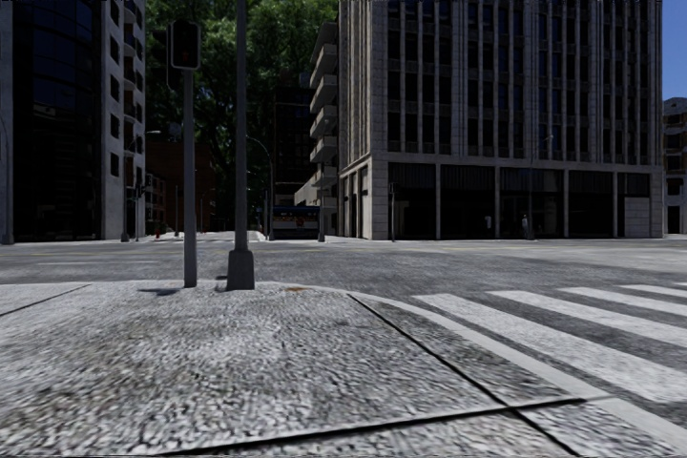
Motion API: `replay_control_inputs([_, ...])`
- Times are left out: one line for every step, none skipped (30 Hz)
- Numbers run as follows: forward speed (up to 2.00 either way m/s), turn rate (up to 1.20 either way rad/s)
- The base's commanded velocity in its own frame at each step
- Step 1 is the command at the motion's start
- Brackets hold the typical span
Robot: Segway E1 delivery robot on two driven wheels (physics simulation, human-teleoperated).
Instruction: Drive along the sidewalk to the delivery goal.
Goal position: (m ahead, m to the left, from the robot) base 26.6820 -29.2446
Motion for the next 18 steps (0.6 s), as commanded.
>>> replay_control_inputs([1.64, -0.46])
replay_control_inputs([1.64, -0.46])
replay_control_inputs([1.64, -0.47])
replay_control_inputs([1.64, -0.47])
replay_control_inputs([1.64, -0.47])
replay_control_inputs([1.64, -0.47])
replay_control_inputs([1.64, -0.47])
replay_control_inputs([1.64, -0.48])
replay_control_inputs([1.64, -0.48])
replay_control_inputs([1.64, -0.48])
replay_control_inputs([1.64, -0.48])
replay_control_inputs([1.64, -0.48])
replay_control_inputs([1.64, -0.48])
replay_control_inputs([1.64, -0.48])
replay_control_inputs([1.64, -0.48])
replay_control_inputs([1.64, -0.48])
replay_control_inputs([1.64, -0.48])
replay_control_inputs([1.64, -0.48])
